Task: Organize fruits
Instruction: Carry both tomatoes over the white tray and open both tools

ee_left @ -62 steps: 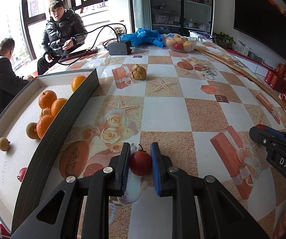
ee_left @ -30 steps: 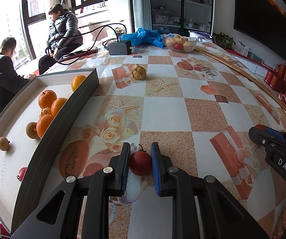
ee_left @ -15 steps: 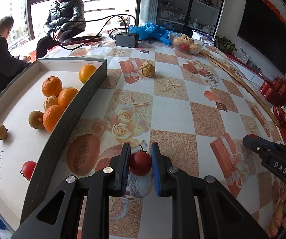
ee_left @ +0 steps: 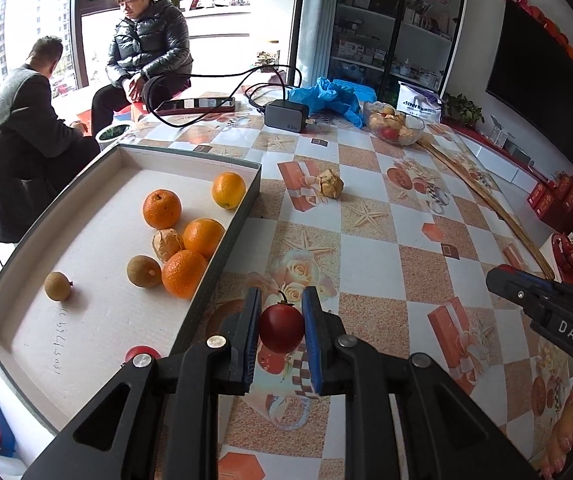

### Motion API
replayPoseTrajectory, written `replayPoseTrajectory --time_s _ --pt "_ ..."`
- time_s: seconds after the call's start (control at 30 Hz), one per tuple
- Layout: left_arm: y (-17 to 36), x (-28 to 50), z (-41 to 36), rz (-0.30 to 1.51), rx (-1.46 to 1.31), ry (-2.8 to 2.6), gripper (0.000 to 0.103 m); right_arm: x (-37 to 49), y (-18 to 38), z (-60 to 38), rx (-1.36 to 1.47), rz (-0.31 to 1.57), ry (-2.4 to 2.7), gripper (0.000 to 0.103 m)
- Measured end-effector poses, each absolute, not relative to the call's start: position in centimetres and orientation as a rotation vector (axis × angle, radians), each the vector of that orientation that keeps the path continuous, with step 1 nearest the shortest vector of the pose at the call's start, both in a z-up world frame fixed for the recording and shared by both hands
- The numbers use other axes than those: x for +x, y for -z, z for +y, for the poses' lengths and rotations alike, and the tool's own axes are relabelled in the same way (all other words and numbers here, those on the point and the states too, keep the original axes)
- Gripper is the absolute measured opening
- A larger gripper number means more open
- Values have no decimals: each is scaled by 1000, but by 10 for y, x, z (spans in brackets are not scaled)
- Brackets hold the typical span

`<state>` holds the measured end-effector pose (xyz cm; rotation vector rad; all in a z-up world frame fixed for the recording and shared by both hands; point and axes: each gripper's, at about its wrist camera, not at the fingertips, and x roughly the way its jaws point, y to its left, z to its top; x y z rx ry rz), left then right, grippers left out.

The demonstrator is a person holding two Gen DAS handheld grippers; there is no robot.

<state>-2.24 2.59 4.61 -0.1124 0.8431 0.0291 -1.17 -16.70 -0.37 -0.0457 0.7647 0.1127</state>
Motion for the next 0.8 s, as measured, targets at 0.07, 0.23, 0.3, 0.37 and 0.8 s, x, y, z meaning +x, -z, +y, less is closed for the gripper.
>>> replayPoseTrajectory --time_s 0.07,0.23,0.3,0.37,0.8 --pt "-52 -24 36 842 -115 -40 23 -6 0 -155 -34 783 -157 23" --pt "-66 -23 87 852 -130 -131 23 22 -7 -103 3 858 -328 23" --pt "-64 -20 113 877 -141 -182 23 35 -6 -73 -7 894 -393 23" --pt "-56 -15 137 923 -143 -238 23 49 -2 -42 -20 934 -450 23" --pt "-26 -5 181 1015 -186 -291 84 99 20 62 -145 1083 -578 90"
